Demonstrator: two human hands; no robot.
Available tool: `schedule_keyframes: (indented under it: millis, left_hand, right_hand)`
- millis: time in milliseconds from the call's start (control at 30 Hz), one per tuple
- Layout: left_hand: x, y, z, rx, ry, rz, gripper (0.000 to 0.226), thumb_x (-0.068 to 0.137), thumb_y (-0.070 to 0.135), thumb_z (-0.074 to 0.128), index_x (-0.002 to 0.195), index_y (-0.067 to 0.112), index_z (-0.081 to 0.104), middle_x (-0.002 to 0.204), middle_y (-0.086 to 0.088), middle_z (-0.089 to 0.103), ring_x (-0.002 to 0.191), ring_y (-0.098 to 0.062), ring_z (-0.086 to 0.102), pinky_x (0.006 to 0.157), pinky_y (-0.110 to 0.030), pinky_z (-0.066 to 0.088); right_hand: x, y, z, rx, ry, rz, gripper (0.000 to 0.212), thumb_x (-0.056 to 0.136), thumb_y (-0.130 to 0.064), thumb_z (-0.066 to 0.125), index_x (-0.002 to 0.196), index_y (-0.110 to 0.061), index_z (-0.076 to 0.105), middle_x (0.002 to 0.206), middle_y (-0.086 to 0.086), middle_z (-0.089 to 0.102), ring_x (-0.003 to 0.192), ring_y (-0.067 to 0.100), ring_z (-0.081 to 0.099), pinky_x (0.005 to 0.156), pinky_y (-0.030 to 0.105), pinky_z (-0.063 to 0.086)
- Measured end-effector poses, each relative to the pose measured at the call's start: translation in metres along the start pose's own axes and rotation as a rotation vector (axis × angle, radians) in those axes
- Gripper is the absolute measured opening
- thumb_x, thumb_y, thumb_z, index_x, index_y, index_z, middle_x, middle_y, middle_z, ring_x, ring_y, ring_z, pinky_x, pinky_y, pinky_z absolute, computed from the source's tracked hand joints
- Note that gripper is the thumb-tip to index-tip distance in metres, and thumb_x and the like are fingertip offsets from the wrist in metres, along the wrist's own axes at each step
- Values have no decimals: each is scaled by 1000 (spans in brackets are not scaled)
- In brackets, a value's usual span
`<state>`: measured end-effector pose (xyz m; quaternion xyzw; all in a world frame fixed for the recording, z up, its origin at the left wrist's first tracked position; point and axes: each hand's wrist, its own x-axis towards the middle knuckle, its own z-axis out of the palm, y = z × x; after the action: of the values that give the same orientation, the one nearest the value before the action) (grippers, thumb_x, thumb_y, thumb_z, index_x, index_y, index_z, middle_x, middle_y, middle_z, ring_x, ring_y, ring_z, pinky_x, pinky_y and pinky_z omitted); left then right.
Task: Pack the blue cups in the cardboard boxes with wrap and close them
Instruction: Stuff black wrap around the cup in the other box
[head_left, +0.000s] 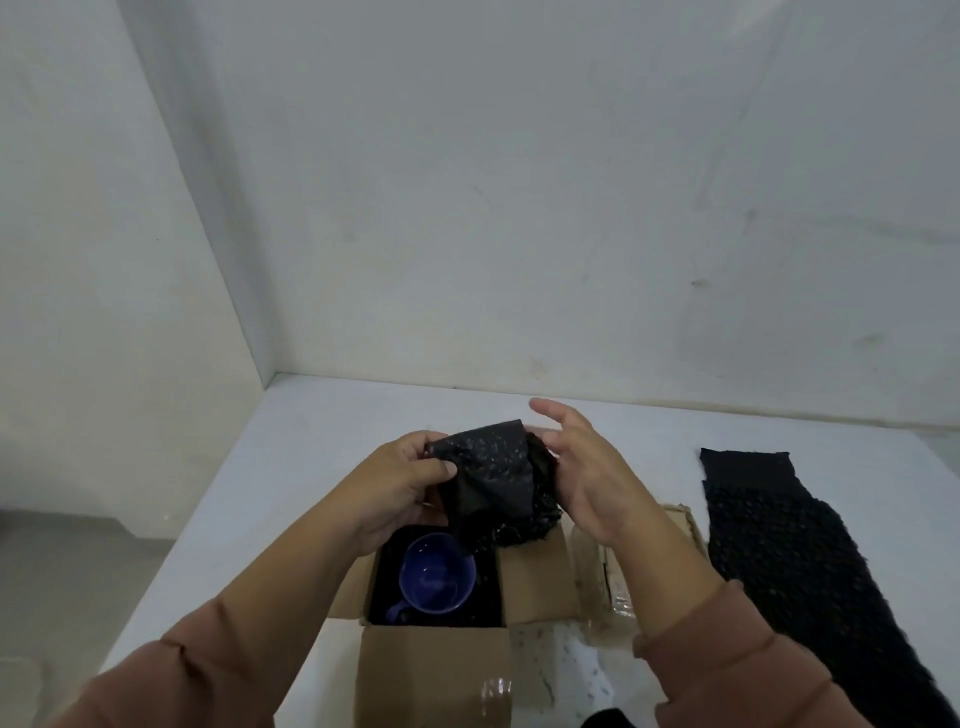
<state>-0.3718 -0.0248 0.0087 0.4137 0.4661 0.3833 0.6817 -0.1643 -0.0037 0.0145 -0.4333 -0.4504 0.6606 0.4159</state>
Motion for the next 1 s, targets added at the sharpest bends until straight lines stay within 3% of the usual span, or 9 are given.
schedule_keyframes:
  millis: [100,233,367,500,600,700,767,833,1000]
  left_hand:
    - [2,0,1,-38,42,39,23,90,-2,50,102,15,60,98,-11,66,78,-21,67,58,-33,56]
    - [2,-2,-2,-93,-32,78,34,88,-5,55,115,15,56,105,-14,64,87,-25,67,62,-32,56]
    - [4,-2,-4,-29,-3,113,31,84,-16,50,85,12,63,88,-10,66,73,-19,64,58,-26,51]
    - [10,-3,-7,-103,12,129,37,87,-14,36,71,6,62,98,-12,73,86,-21,65,68,-24,54]
    - [12,-8,-16,-12,-80,82,20,91,10,45,81,10,63,93,-8,67,83,-18,61,71,-25,50]
    - [19,-18,-22,525,-27,106,13,80,16,67,82,23,56,81,-2,63,72,-14,58,67,-27,48]
    - [23,-24,-18,817,62,160,26,76,17,70,82,29,48,79,0,60,68,-12,55,64,-25,44]
    - [25,-30,-13,946,131,230,33,76,18,70,80,33,40,76,5,54,63,-7,51,56,-19,37]
    - [25,-47,-6,1200,165,377,26,81,16,60,69,27,38,74,9,46,63,-15,44,53,-26,34]
  right_hand:
    - [-3,3,-1,-183,-114,107,40,85,-22,65,123,-26,53,116,0,66,105,20,65,85,34,54]
    - [0,9,9,-229,4,-5,35,80,6,62,101,-21,67,96,1,74,89,18,69,73,30,56]
    - [3,7,12,-130,67,7,44,82,16,49,71,-19,73,80,5,71,75,23,64,63,29,54]
    - [-1,4,12,-80,7,71,55,79,20,33,60,-13,72,111,19,66,97,33,62,71,35,55]
    - [-6,3,9,-117,-61,99,31,72,-1,45,74,-9,75,118,17,64,106,31,59,83,41,54]
    - [-11,9,14,-543,-2,84,18,72,-25,67,86,-18,76,114,0,67,104,16,61,92,36,51]
    - [-11,20,18,-985,7,-29,13,80,-23,64,89,-20,73,117,-5,59,103,7,54,87,20,40]
    - [-13,36,24,-1171,49,-111,17,86,-18,59,98,-20,70,112,-1,52,99,10,51,79,12,32]
    - [-23,67,36,-1505,106,-215,24,89,-18,46,99,-14,67,100,6,54,86,25,56,66,30,43]
